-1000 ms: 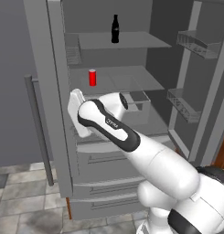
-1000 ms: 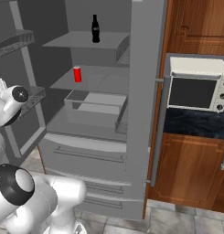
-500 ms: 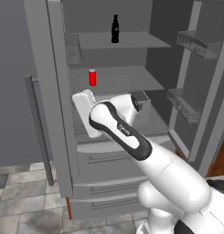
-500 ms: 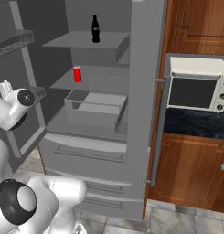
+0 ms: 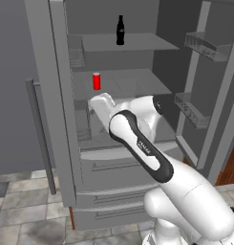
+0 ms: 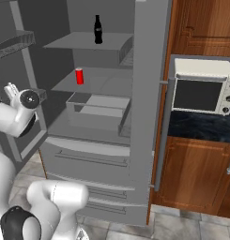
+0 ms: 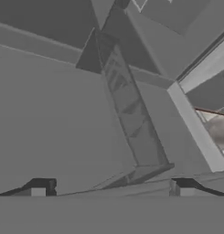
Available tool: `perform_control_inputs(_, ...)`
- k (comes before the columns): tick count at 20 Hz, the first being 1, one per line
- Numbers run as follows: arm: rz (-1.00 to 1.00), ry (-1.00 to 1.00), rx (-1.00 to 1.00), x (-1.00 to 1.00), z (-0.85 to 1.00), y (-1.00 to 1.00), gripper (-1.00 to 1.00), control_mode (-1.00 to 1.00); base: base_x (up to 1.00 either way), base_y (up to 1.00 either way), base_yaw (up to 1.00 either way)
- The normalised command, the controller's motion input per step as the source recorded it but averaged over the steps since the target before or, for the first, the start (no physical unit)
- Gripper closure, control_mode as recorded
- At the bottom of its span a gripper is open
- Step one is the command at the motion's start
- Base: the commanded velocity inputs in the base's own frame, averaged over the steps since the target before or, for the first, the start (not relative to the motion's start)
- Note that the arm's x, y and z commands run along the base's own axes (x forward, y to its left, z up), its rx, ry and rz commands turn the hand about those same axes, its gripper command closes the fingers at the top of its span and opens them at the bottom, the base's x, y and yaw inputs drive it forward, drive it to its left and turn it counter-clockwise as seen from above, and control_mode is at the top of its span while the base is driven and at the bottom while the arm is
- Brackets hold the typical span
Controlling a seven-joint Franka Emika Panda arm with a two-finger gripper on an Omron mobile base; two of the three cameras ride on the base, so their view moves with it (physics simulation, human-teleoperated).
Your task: Open the fridge, grab two sodas, and place both sodas inside the bowl with ice on the dining counter.
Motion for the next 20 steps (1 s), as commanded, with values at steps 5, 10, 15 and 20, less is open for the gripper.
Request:
perform_control_inputs(5,-0.06,-0.05,-0.34,-0.14,0.36,-0.43,-1.00,-1.00,0.00,0.00,0.00)
perform_control_inputs(10,-0.07,-0.06,-0.35,-0.17,0.21,-0.50,-1.00,-1.00,0.00,0.00,0.00)
perform_control_inputs(15,-0.02,-0.04,-0.30,-0.08,-0.04,-0.72,-1.00,-1.00,0.00,0.00,0.00)
perform_control_inputs(20,0.00,0.00,-0.20,0.00,-0.24,-0.15,-1.00,-1.00,0.00,0.00,0.00)
